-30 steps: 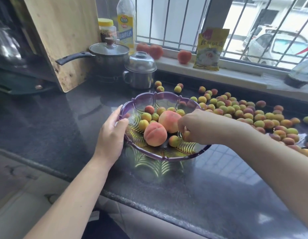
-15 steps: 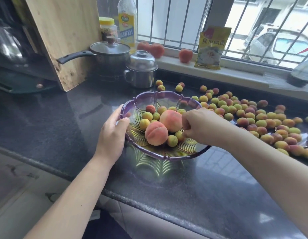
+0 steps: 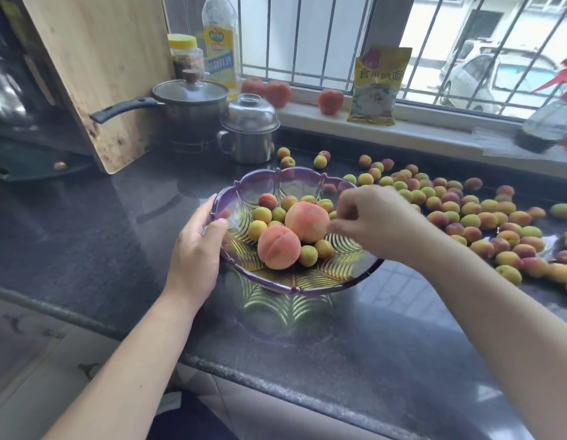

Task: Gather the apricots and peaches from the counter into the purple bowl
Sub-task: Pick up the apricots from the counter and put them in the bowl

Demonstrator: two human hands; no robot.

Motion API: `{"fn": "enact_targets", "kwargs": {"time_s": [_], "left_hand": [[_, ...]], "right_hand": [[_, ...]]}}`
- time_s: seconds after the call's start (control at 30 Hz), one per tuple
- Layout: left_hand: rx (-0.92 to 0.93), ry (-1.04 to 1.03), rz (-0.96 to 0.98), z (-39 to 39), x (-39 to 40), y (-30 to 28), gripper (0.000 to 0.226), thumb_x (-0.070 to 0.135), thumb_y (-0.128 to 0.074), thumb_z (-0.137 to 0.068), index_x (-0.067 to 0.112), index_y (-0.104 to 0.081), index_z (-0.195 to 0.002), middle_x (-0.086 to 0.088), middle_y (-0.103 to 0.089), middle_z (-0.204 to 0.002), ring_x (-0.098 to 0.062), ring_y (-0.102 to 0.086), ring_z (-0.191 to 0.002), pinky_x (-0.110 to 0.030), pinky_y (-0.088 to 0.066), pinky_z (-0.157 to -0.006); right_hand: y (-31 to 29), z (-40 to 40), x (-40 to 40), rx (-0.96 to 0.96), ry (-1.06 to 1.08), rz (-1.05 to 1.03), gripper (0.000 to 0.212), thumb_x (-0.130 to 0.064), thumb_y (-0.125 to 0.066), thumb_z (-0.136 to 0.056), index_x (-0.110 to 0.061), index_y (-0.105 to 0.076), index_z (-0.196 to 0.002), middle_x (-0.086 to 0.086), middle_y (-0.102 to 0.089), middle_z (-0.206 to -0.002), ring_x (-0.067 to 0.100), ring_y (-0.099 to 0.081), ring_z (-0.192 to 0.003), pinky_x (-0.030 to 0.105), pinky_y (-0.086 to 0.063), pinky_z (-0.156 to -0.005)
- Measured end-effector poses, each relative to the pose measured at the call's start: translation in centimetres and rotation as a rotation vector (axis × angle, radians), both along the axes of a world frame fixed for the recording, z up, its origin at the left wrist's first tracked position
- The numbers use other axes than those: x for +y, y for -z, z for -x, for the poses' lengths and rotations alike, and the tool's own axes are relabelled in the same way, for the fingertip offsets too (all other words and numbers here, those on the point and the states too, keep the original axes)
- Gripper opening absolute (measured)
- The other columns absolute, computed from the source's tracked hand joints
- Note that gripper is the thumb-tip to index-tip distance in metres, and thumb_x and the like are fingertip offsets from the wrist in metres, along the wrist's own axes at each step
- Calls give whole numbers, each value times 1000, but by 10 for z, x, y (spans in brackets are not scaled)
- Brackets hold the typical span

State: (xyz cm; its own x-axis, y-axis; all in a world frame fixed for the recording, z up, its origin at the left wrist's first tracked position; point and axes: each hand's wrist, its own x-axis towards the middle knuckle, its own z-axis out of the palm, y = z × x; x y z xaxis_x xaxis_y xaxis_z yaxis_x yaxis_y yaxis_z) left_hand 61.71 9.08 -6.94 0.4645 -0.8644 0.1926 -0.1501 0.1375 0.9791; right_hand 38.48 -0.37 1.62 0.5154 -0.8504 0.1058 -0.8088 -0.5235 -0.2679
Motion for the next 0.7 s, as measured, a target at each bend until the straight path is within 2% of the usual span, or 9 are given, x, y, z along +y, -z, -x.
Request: {"fn": "enact_targets", "kwargs": {"time_s": [0.1,0.17,0.27,0.33,0.4,0.5,0.6,0.7], "left_hand": [[7,-1,7,1,-1,0,37,35,-45,-93,47,-66,-121,27,-74,-114,6,-67,-114,-20,-51,-91],[5,-6,14,2,-2,1,36,34,-45,-93,48,-67,-118,27,-75,-114,6,-67,-114,-22,-51,-92],[10,-15,20,1,-3,2,38,35,-45,-93,47,-67,-122,26,-74,-117,4,-66,-118,-24,-50,-96],[-5,-20,14,1,-3,2,40,36,-45,-92,48,-66,-124,27,-74,-118,4,-66,-119,-23,-50,-97],[-13,-25,18,0,-3,2,38,35,-46,-92,52,-68,-118,26,-74,-120,2,-65,-122,-29,-50,-102],[-5,-30,16,-1,-3,2,39,35,-47,-92,61,-71,-109,23,-74,-122,-3,-65,-126,-37,-51,-108],[-7,-29,8,-1,-3,3,40,37,-47,-93,66,-70,-107,21,-74,-124,-5,-65,-127,-43,-51,-112],[6,-25,4,-2,-3,4,38,37,-48,-93,62,-71,-110,19,-74,-125,-7,-66,-127,-48,-50,-114]], "right_hand": [[2,37,-11,-430,253,221,18,-30,-67,-96,-15,-65,-86,-2,-64,-78,17,-60,-66,32,-51,-57],[18,58,-22,-533,413,284,12,-23,-62,-99,-12,-66,-98,1,-64,-89,21,-60,-74,38,-52,-63],[61,71,-32,-425,510,246,16,-18,-60,-99,-7,-65,-110,7,-61,-102,25,-57,-92,32,-43,-75],[82,67,-29,-345,517,197,19,-21,-61,-99,-7,-61,-112,8,-55,-104,26,-52,-92,31,-37,-76],[87,63,-28,-266,507,190,22,-24,-62,-98,-8,-59,-113,10,-54,-107,26,-46,-87,33,-35,-75],[84,61,-29,-198,498,200,16,-23,-62,-97,-13,-52,-105,6,-49,-101,25,-41,-81,33,-34,-71],[87,62,-30,-246,507,203,16,-21,-63,-96,-16,-49,-100,7,-55,-95,25,-45,-80,32,-33,-70],[89,69,-28,-386,489,208,16,-21,-64,-97,-14,-56,-109,5,-59,-92,25,-54,-80,29,-36,-68]]}}
